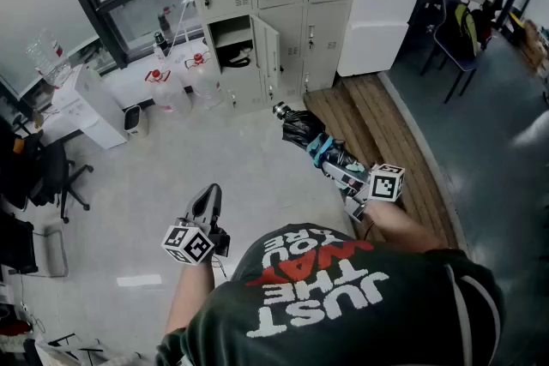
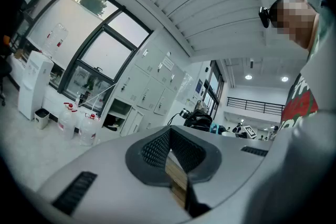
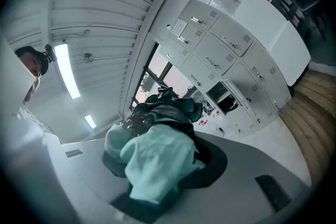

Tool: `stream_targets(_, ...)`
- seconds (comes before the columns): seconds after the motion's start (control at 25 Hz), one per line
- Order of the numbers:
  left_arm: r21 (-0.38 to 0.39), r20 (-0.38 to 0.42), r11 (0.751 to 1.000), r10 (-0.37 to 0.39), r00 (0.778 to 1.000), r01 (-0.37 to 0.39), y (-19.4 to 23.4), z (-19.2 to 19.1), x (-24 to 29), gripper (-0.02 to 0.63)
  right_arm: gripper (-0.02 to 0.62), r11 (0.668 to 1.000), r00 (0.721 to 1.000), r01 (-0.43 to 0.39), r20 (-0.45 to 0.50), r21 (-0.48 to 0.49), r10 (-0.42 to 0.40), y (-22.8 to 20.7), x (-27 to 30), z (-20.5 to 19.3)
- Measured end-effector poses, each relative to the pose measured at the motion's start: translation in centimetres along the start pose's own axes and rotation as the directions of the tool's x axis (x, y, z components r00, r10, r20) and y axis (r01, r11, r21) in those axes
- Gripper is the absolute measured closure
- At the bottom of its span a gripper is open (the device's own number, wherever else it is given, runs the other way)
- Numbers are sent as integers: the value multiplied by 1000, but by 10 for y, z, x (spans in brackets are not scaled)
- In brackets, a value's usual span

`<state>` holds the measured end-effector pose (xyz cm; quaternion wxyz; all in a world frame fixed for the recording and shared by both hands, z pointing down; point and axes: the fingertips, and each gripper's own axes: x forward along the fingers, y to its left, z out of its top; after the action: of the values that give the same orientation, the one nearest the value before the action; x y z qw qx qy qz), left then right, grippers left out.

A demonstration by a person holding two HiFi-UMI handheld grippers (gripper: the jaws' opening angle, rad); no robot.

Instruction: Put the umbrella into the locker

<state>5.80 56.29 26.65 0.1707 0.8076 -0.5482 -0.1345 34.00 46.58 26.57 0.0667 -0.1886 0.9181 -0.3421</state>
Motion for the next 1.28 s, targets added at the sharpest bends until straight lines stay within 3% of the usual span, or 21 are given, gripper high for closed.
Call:
stream_targets(0.92, 8, 18, 999, 49, 999, -49, -34, -14, 36, 611, 383, 998, 998, -56, -42, -17, 55, -30, -28, 35)
stream_targets(1.28, -11, 14, 996, 94, 995, -94, -53, -31, 59, 611, 383, 997, 995, -75, -64, -23, 74, -60, -51, 57)
